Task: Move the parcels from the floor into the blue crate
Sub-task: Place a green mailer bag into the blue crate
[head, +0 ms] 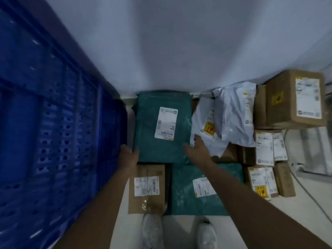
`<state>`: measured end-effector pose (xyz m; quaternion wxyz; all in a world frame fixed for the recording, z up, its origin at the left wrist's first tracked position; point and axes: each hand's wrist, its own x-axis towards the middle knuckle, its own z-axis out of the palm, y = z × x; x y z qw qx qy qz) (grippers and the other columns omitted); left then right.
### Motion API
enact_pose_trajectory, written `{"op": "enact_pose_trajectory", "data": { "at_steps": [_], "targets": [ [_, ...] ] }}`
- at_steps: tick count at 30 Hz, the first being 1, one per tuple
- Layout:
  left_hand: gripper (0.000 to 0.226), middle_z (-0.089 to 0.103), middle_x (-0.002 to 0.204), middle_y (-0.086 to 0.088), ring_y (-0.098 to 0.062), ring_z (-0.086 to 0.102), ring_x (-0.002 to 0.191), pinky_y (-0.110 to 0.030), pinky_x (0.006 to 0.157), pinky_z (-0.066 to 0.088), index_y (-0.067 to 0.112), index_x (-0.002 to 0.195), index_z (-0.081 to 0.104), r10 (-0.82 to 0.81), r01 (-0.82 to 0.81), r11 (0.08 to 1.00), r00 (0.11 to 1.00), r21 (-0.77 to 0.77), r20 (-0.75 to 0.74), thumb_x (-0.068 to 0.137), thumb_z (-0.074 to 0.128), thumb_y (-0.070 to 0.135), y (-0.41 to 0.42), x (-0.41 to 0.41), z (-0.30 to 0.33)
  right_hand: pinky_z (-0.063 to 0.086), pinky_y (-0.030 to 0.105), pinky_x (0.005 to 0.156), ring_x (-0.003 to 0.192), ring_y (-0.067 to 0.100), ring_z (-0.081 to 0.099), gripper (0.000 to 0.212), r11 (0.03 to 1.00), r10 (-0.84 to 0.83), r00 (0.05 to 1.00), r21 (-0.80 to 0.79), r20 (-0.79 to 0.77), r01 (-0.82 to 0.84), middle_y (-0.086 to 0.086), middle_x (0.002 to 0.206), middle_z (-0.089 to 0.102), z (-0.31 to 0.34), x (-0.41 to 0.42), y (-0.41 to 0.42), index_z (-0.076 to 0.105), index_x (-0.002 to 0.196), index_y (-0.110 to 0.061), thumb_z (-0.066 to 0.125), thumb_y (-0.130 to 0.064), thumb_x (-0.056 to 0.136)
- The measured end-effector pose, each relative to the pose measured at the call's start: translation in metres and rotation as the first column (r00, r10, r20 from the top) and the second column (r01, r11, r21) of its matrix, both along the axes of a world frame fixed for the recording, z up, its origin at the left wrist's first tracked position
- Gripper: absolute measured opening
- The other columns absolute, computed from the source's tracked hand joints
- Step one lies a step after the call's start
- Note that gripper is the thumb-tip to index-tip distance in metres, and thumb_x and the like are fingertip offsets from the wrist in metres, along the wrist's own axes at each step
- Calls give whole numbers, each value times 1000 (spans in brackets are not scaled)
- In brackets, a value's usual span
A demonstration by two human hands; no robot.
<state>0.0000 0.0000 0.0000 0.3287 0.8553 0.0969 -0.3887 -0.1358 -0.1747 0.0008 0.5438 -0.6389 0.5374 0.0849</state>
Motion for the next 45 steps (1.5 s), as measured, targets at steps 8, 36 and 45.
{"op": "enact_pose_trajectory", "data": {
  "at_steps": [8,36,45],
  "targets": [
    [51,57,129,-10,-28,58,112,-31,89,48,5,134,48,126,-142,986,975,-82,-181,91,61,27,8,5,-54,54,29,76,95,21,62,48,955,-182,981,227,-67,192,8,118,61,-46,5,10,53,127,-5,68,-28,88],
    [25,62,115,-6,-24,62,102,-46,85,54,20,114,51,305,-308,763,947,-568,-103,91,60,14,25,-150,411,51,58,92,109,33,60,36,900,-401,870,298,287,317,13,122,59,416,-142,16,45,110,-20,64,-1,87],
    [21,64,113,-7,-22,63,97,-42,89,53,22,109,49,339,-230,656,941,-719,9,93,57,12,90,-140,563,56,46,87,109,28,59,50,964,-256,866,182,430,194,10,127,54,587,-117,69,36,123,-20,68,-10,85]
  ]
}}
